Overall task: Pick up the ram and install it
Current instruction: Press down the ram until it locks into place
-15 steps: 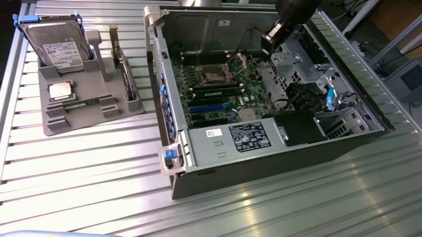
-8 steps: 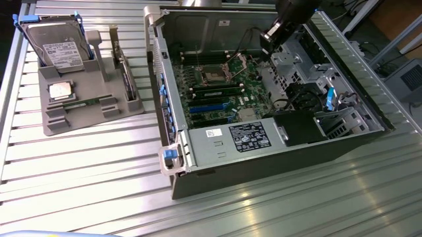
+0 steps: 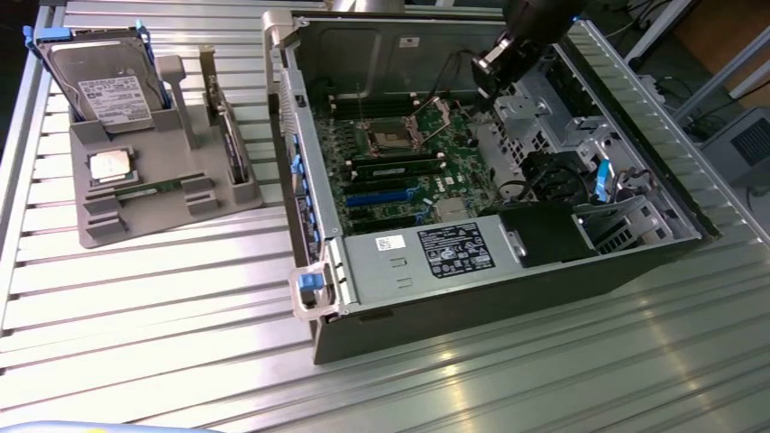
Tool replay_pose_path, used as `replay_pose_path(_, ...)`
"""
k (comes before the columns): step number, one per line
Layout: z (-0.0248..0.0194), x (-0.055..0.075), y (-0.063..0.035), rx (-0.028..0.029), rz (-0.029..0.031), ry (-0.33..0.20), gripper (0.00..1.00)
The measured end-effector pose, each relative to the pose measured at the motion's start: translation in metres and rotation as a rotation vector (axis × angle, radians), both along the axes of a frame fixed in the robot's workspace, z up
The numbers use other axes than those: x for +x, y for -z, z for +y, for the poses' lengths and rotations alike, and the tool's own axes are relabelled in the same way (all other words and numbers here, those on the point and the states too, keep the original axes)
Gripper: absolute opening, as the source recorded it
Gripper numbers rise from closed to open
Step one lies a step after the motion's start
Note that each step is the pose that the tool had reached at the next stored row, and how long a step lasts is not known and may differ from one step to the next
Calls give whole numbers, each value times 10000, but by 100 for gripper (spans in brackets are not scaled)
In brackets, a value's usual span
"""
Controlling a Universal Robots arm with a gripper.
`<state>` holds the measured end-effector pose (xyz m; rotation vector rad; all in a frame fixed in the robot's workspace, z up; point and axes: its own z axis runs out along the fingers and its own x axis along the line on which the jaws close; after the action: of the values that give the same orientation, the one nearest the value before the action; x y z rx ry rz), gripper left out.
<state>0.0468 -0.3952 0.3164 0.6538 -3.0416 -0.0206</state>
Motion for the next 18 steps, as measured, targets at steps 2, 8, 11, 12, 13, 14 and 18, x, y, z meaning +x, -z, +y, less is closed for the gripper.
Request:
replay_pose_path(2, 0, 0, 0, 0, 0, 279, 10)
replay_pose_path(8, 0, 0, 0, 0, 0, 830, 10)
replay_pose_path(11, 0, 0, 0, 0, 0, 1155, 10)
replay_pose_path(12, 0, 0, 0, 0, 0, 1338, 10)
replay_pose_path(13, 0, 0, 0, 0, 0, 1412, 10)
replay_pose_path(14, 0, 0, 0, 0, 0, 1475, 10)
replay_pose_path(18, 0, 0, 0, 0, 0, 2011, 10)
